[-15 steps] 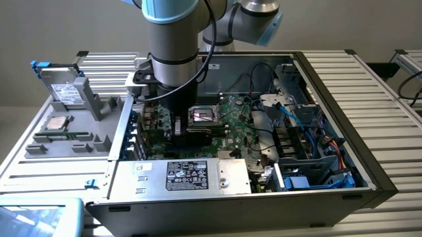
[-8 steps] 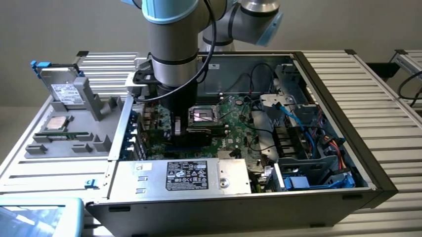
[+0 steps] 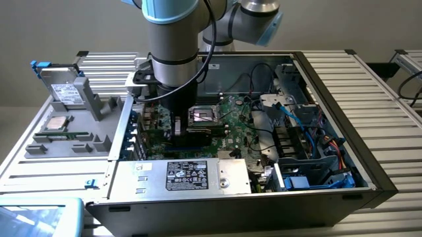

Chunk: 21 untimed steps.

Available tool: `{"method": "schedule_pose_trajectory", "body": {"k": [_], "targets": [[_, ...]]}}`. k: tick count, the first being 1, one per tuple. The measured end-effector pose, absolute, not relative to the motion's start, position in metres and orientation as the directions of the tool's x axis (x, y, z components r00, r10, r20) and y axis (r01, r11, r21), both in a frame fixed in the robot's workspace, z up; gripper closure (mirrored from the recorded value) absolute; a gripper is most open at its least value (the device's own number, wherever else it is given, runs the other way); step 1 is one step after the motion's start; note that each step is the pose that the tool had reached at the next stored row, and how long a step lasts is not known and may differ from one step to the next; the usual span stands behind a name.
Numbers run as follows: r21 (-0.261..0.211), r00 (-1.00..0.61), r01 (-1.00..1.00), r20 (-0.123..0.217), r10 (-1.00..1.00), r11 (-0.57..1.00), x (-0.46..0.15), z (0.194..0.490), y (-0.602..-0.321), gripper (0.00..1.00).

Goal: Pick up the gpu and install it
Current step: 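Insert the gpu into the slot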

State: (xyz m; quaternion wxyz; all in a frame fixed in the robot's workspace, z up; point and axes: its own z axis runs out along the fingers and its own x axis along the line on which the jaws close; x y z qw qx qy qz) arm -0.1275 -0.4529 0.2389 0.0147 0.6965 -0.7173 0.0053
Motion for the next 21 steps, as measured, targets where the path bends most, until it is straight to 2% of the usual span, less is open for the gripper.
{"method": "schedule_pose_trajectory", "body": {"k": [21], "targets": [[0.008, -0.029, -1.000, 0.029, -0.999, 0.030, -0.1309, 0.2386, -0.4515, 0.72]]}}
